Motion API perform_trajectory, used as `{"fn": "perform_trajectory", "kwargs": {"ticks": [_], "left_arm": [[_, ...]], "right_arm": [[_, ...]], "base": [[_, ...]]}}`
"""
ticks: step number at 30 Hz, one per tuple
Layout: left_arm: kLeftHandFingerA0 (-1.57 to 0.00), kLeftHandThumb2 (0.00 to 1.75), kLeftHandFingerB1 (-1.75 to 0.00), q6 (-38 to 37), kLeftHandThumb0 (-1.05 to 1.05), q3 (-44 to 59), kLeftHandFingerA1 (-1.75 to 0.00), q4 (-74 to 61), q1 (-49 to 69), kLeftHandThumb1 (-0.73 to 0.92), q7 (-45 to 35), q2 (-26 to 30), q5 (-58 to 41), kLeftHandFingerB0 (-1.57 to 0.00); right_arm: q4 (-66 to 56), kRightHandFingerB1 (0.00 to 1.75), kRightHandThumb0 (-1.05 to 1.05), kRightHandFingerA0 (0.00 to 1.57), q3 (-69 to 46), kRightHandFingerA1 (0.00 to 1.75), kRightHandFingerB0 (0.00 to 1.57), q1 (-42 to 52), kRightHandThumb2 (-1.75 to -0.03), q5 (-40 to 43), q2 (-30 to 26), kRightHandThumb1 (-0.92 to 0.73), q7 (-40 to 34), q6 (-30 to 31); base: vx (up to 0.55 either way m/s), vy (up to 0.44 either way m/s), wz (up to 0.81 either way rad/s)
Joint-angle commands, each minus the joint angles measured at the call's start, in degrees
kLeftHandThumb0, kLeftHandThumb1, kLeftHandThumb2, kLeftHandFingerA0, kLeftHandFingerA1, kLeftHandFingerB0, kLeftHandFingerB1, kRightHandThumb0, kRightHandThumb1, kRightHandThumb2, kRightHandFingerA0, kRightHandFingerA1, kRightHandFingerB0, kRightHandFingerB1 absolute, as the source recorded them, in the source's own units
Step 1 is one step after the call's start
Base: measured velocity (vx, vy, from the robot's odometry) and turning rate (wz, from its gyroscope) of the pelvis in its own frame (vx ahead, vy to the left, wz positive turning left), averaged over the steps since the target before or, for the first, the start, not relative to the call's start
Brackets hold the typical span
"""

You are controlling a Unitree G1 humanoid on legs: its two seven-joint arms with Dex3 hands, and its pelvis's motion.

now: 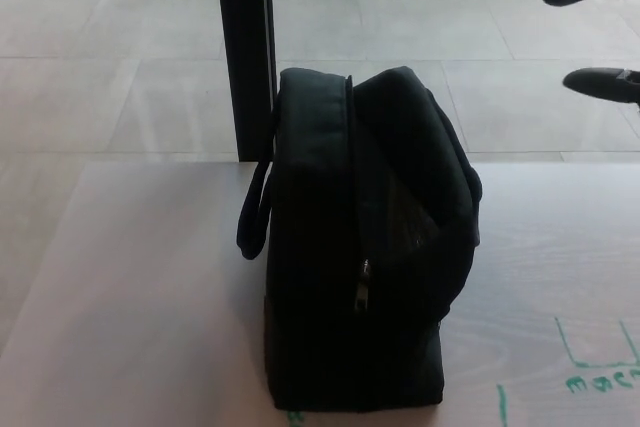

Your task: The robot uses its right hand to pick up the cube kept on the middle of the desk and put it inside the bag next to it

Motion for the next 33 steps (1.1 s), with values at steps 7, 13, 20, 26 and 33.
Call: {"fn": "perform_trajectory", "kwargs": {"ticks": [7, 13, 20, 26, 33], "left_arm": [[-0.24, 0.61, -0.40, 1.7, -0.65, -0.1, -0.55, -0.9, 1.6, 0.77, -1.1, -0.4, -0.5, -0.15], [-0.22, 0.62, -0.39, 0.4, -0.64, 0.0, -0.54, 0.2, 2.2, 0.79, -2.5, 0.1, -0.4, -0.12], [-0.17, 0.90, -0.47, 0.1, -0.68, 0.3, -0.55, 0.7, 2.5, 0.64, -2.5, -0.1, -0.6, -0.08], [-0.20, 0.91, -0.47, -0.4, -0.69, 0.1, -0.56, 0.6, 3.0, 0.62, -2.1, 0.5, 0.4, -0.10], [-0.21, 0.62, -0.37, 0.9, -0.64, 0.8, -0.51, 0.6, 3.8, 0.78, -2.0, 0.3, -0.4, -0.11]], "right_arm": [[-3.0, 0.36, -0.49, 0.39, -36.6, 0.53, 0.40, 33.0, -0.57, 16.3, 10.1, -0.60, -7.9, -3.0], [8.9, 0.35, -0.73, 0.30, -48.2, 0.57, 0.32, 42.6, -0.62, 21.6, 15.2, -0.68, -14.5, -12.1], [22.9, 0.45, -0.76, 0.40, -55.8, 0.76, 0.31, 48.0, -0.61, 24.1, 16.3, -0.70, -22.8, -21.6], [30.8, 0.50, -0.74, 0.39, -59.8, 0.85, 0.26, 49.1, -0.62, 22.5, 17.7, -0.75, -33.2, -22.0], [38.6, 0.58, -0.90, 0.55, -60.5, 1.09, 0.19, 48.4, -1.05, 24.5, 19.9, -0.61, -36.9, -23.2]], "base": [[0.00, 0.000, 0.00], [0.00, 0.000, 0.00], [0.00, 0.000, 0.00], [0.00, 0.000, 0.00], [0.00, 0.000, 0.00]]}}
